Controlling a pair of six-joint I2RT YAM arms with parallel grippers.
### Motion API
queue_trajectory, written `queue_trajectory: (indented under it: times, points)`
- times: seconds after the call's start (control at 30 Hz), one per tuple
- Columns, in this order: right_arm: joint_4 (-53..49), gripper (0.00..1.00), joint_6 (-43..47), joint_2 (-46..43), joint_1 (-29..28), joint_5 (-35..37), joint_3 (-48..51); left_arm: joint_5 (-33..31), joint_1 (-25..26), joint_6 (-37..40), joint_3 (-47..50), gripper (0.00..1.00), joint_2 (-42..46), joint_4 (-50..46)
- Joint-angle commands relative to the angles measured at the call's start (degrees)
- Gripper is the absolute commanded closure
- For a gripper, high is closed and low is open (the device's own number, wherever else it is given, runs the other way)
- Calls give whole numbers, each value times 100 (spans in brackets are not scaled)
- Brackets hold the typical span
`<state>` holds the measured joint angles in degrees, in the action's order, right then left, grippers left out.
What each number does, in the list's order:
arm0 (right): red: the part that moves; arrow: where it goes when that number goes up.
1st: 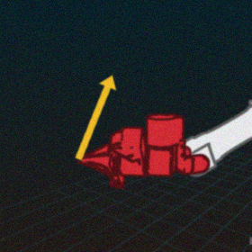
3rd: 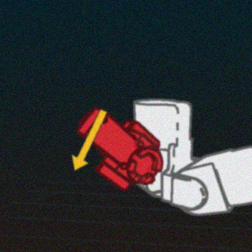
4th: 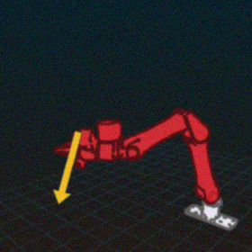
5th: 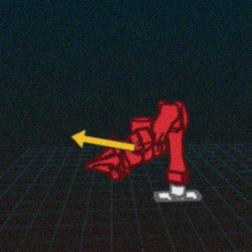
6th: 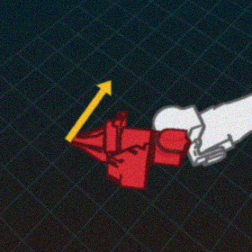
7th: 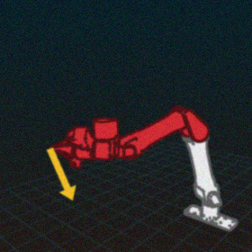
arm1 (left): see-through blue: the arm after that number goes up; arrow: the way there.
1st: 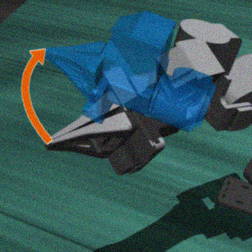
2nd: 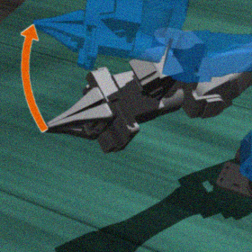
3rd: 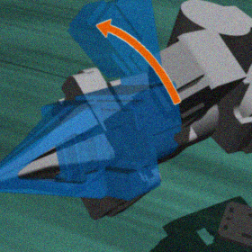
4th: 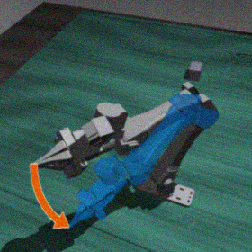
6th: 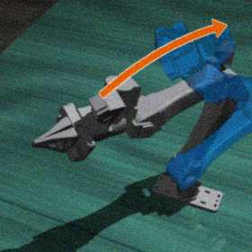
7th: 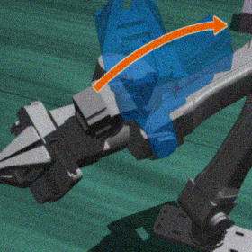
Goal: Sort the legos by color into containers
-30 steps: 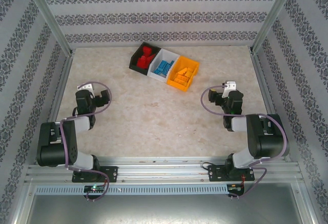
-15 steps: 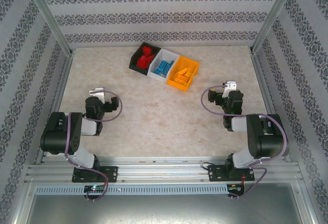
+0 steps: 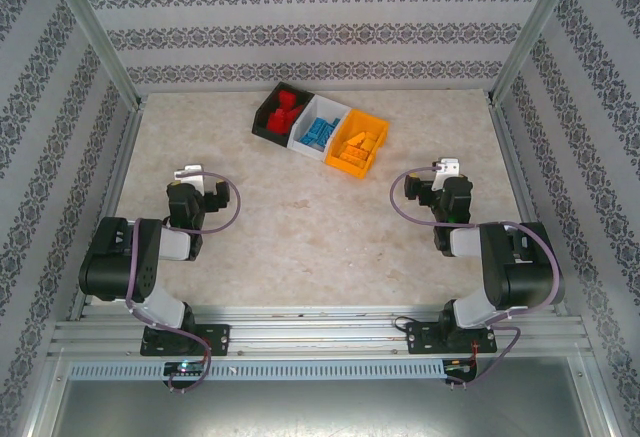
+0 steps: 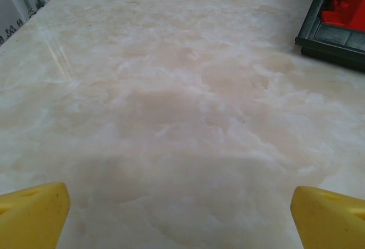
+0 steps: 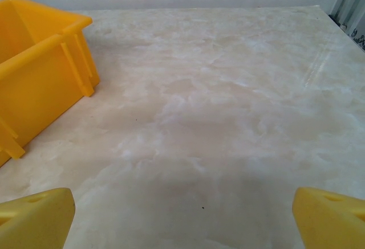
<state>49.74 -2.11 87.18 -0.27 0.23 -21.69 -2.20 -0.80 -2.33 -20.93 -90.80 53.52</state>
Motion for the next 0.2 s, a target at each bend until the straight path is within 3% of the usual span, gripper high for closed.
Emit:
queue_trajectory:
  times: [0.0,0.17]
  points:
    - [80,2,89,-35,-60,82,-89,5,45,113,-67,0,1,118]
    - [124,2,83,-62,-43,57,-52,1,42,118,-69,0,-3,121]
